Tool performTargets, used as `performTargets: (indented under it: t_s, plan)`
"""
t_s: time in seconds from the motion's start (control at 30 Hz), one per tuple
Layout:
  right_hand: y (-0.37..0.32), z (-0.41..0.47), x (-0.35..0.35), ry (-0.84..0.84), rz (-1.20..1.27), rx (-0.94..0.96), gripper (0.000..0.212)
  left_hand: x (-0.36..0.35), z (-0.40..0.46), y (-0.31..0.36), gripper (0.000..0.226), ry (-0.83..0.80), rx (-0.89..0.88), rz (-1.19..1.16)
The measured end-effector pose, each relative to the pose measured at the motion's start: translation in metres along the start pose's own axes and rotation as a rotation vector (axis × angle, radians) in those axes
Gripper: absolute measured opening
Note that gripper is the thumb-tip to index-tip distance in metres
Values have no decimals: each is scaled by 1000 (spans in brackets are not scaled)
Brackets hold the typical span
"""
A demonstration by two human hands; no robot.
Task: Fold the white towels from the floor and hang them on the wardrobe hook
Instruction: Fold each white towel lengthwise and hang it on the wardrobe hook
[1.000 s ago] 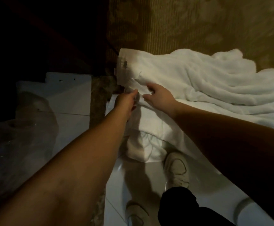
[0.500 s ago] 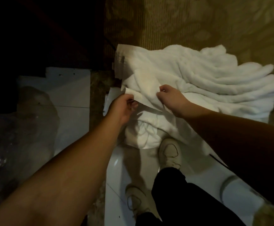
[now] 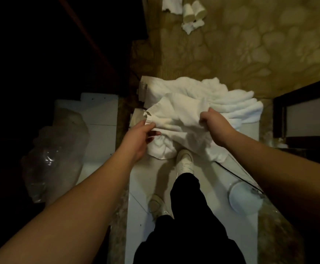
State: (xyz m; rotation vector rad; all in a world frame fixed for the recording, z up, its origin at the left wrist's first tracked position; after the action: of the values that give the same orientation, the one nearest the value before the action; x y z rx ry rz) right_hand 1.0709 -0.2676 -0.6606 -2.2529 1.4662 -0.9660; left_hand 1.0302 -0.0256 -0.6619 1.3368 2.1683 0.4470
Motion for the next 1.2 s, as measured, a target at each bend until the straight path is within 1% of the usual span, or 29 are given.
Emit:
performTargets:
  t_s: [0.03, 0.13, 0.17, 0.27, 0.43, 0.57, 0.67, 0.73, 0.8, 0.87, 0.93, 1.0, 1.07, 1.17, 1.2]
  plan:
    - [-10, -20, 11, 13, -6, 27, 14, -3, -22, 9, 18, -11, -28, 28]
    - [-38, -75, 46, 115, -129, 135, 52, -7, -87, 35, 20, -12, -109, 96]
    - [-46, -95, 57, 152, -149, 160, 57, -8, -108, 45, 20, -5, -133, 98]
    - [-72, -159, 86, 208, -169, 230, 57, -11, -181, 75, 20, 17, -215, 74]
    - [-103, -258, 123, 241, -104, 319, 50, -11, -294, 113, 25, 62, -395, 28]
    - [-107, -321, 143, 272, -56, 332, 58, -2, -370, 119, 24, 98, -504, 9]
    - [-97, -360, 155, 273, -6, 353, 60, 13, -424, 109, 25, 166, -579, -14]
    - [-81, -382, 161, 250, 24, 340, 66, 21, -462, 97, 30, 209, -618, -5]
    - [-62, -402, 167, 234, 31, 330, 72, 31, -498, 80, 33, 280, -649, 45]
    - [-41, -423, 173, 228, 28, 340, 74, 45, -536, 59, 34, 388, -681, 105]
    - [-22, -444, 180, 224, 24, 347, 72, 63, -576, 34, 34, 485, -712, 111]
    - [-2, -465, 184, 214, 37, 328, 65, 80, -615, 7, 33, 531, -713, 49]
    - [15, -487, 184, 179, 83, 311, 58, 97, -652, -16, 32, 560, -727, -4]
    - [32, -524, 170, 107, 146, 327, 46, 121, -700, -48, 45, 565, -728, -43]
    - [37, -535, 163, 92, 148, 338, 46, 129, -716, -59, 46, 571, -731, -66]
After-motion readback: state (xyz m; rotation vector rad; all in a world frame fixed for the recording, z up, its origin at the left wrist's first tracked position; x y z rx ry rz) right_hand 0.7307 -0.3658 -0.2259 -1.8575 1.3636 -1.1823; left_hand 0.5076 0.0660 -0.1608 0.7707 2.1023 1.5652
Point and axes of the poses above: each hand's wrist, its own z-axis towards the middle knuckle, its own x-axis out of the back of the hand, y = z × x, the point moved 7 cm from there along z, towards the middle knuckle, and after that the axes turned 13 degrees about -z, right-handed, at the moved point
